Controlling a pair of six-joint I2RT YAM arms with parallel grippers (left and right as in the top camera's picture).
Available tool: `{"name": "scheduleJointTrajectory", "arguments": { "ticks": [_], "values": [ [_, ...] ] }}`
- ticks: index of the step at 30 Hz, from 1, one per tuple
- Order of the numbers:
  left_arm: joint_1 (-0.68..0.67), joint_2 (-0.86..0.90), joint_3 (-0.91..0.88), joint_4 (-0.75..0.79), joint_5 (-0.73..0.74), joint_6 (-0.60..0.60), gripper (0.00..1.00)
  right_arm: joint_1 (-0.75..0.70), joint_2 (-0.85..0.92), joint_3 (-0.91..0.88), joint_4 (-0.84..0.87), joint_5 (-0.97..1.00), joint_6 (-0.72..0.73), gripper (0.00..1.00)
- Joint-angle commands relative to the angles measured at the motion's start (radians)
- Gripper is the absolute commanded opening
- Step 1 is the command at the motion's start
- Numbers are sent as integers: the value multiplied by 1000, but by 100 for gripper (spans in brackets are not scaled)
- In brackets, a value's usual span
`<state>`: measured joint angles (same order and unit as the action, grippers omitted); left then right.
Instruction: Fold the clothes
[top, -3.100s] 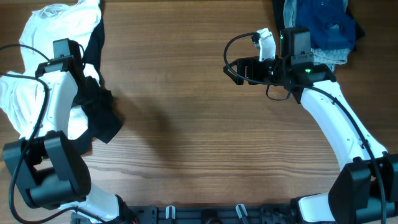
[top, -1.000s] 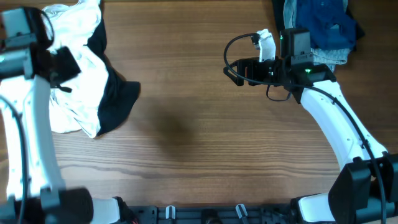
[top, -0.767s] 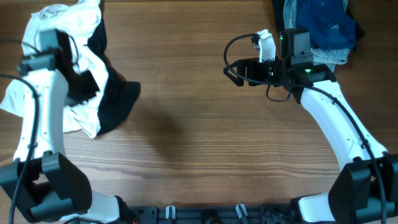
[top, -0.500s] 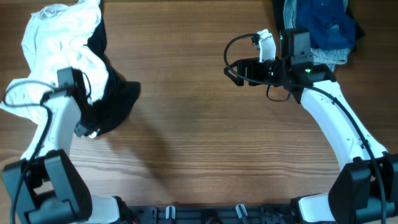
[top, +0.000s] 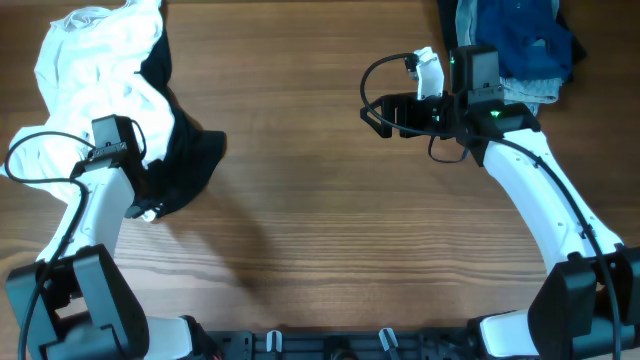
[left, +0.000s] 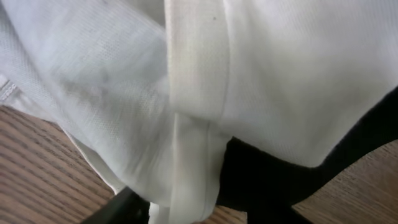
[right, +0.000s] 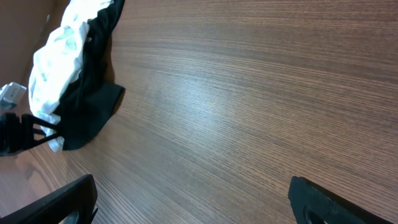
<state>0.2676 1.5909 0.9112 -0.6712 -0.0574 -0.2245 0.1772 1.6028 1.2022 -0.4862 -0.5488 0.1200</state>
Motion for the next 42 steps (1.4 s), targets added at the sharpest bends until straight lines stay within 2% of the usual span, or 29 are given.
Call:
{"name": "scheduleJointTrajectory", "arguments": {
  "ticks": [1,6,11,18,25,28,31,36,42],
  "values": [
    [4,-24,-8,-2,-15,11,33,6,10,21,2,9,14,99],
    [4,-19,-8,-1,-18,11,24,6,10,21,2,9,14,99],
    [6,19,-8,10,-31,11,4,6,10,21,3,10,14,99],
    [6,-2,32,-10,-30,3,4,6,10,21,5,10,14,99],
    [5,-130,333,-251,-24,0,4,6,10,21,7,10,14,99],
    [5,-182,476,-292,54,0,4,6,10,21,14,9,14,98],
    [5,-228,583,-278,186,-1,4,6,10,21,22,9,29,92],
    [-31,-275,722,-203,375,-5,4,4,0,21,39,5,40,89],
    [-172,-283,860,-48,401,-75,4,-14,-63,21,47,-12,40,89]
  ]
}}
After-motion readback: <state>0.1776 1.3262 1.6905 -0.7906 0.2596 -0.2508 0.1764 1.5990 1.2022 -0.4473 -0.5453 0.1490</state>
